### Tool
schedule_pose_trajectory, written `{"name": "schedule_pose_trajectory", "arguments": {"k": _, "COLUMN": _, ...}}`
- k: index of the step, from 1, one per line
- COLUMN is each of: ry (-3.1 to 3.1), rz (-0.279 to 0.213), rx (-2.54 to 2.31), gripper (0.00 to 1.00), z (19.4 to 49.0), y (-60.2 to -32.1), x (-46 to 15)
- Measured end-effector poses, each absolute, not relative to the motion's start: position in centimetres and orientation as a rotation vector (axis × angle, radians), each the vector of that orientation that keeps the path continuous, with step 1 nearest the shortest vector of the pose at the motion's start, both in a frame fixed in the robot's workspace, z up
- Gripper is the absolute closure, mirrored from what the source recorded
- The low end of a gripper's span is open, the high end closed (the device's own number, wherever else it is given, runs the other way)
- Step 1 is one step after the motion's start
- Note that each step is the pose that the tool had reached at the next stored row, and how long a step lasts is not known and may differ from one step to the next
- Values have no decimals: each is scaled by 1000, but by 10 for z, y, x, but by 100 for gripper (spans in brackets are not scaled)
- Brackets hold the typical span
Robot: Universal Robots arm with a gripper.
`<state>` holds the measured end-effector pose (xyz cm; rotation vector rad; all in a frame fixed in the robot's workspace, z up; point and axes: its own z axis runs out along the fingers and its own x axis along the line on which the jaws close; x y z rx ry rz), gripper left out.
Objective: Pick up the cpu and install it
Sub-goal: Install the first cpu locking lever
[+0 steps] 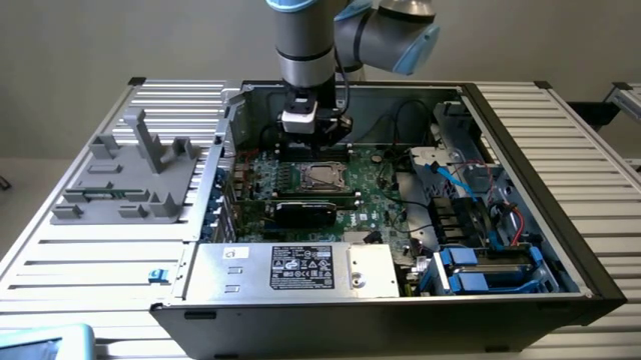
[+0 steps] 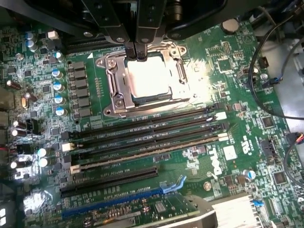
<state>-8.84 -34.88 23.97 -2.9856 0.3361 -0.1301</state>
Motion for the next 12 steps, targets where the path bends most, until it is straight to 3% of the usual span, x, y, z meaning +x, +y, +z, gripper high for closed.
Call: {"name": "schedule_pose_trajectory", "arguments": {"k": 12, "ry": 331, "rz": -101, "rx": -3044, "gripper": 89, "z": 256, "y": -349, "x": -88}}
